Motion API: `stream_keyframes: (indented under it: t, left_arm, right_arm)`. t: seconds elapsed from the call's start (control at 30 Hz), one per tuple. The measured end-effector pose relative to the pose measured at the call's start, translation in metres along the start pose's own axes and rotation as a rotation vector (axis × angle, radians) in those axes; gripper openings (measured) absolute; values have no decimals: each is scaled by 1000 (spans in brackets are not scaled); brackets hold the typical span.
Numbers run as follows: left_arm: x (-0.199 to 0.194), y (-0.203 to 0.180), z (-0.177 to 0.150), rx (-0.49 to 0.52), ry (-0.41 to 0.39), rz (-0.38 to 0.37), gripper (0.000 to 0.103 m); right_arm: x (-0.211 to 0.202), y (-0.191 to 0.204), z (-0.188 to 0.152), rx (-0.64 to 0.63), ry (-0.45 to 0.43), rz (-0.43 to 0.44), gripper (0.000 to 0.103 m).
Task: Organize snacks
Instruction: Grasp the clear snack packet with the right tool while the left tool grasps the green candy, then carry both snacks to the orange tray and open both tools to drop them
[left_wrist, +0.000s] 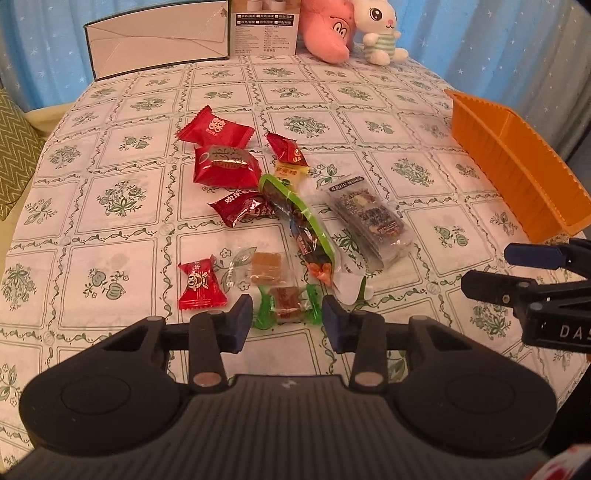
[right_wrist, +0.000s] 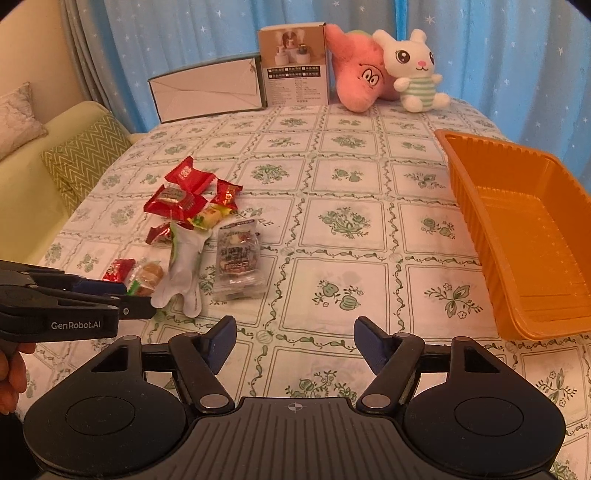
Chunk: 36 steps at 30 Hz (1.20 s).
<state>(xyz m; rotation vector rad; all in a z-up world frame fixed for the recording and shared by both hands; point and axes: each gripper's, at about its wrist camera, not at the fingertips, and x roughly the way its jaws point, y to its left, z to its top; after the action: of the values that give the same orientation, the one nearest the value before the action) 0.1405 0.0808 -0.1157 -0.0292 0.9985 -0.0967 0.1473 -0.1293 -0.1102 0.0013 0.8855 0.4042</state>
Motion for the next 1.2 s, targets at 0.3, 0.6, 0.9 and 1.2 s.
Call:
stream_keyframes:
  t: [0.3,0.6,0.9,1.2]
  left_arm:
    - [5,-3,-3,4,-4,2,13]
    - [-10,9,-5,-56,-32,-15,12]
    - [-32,18,0,-100,-77,1,12]
    - [-38,13,5,-116,-93,-7,12]
  right_arm:
    - [13,0,5,-2,8,20,71]
    - [29,14,24,-28,-21,74,71]
    - [61,24,42,-71,-3,84,57]
    - [85,35,45,-114,36,90,38]
